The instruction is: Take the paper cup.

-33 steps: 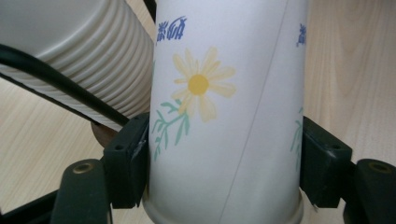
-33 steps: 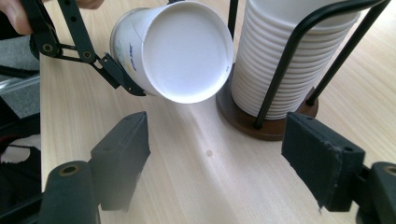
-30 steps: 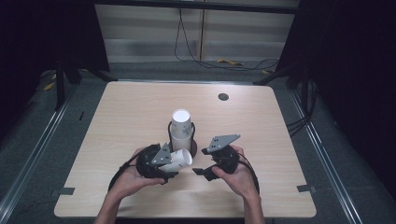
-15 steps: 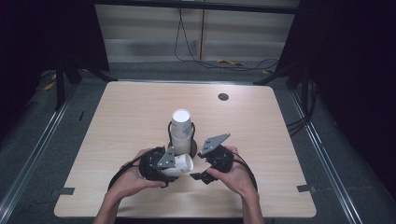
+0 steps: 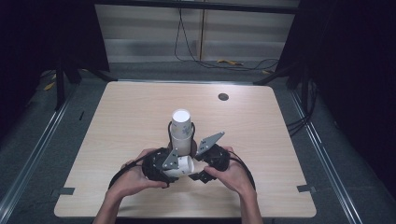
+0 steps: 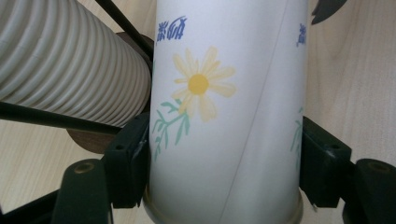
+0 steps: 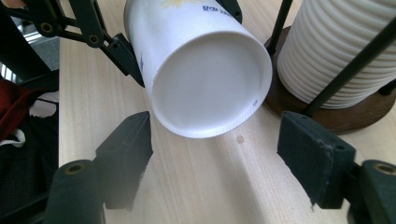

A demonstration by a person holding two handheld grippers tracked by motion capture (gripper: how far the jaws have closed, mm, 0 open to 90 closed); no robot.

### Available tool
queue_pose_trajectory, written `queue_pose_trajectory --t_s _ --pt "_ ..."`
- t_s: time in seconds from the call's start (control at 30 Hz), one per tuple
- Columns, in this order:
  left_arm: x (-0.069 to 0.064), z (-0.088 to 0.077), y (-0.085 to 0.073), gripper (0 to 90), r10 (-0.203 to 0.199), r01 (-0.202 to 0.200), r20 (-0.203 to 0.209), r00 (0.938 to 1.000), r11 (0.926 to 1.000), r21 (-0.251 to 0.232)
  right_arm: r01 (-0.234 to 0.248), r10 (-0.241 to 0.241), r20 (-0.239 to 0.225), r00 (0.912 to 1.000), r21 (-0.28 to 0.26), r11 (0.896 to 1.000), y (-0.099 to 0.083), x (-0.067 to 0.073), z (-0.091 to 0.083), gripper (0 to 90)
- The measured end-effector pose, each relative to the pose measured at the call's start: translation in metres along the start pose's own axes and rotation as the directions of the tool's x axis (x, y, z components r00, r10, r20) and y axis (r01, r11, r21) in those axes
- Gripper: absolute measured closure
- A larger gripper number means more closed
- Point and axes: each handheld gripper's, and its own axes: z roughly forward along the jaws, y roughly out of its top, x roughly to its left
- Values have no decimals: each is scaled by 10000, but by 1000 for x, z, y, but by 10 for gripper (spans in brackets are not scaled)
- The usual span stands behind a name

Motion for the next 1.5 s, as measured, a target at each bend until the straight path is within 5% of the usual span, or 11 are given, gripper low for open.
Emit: queue_pose_trajectory --t_s 0.43,0.93,1.5 --pt "-5 12 8 299 393 -400 156 9991 9982 457 79 -65 -549 9985 260 9996 2 -1 11 314" --pt "-9 14 13 301 603 -616 288 9978 9971 450 15 16 -964 9953 327 9995 8 1 14 300" --pt "-6 12 6 253 252 -242 472 9986 9995 -200 129 -140 -1241 9922 -90 9999 8 0 8 354"
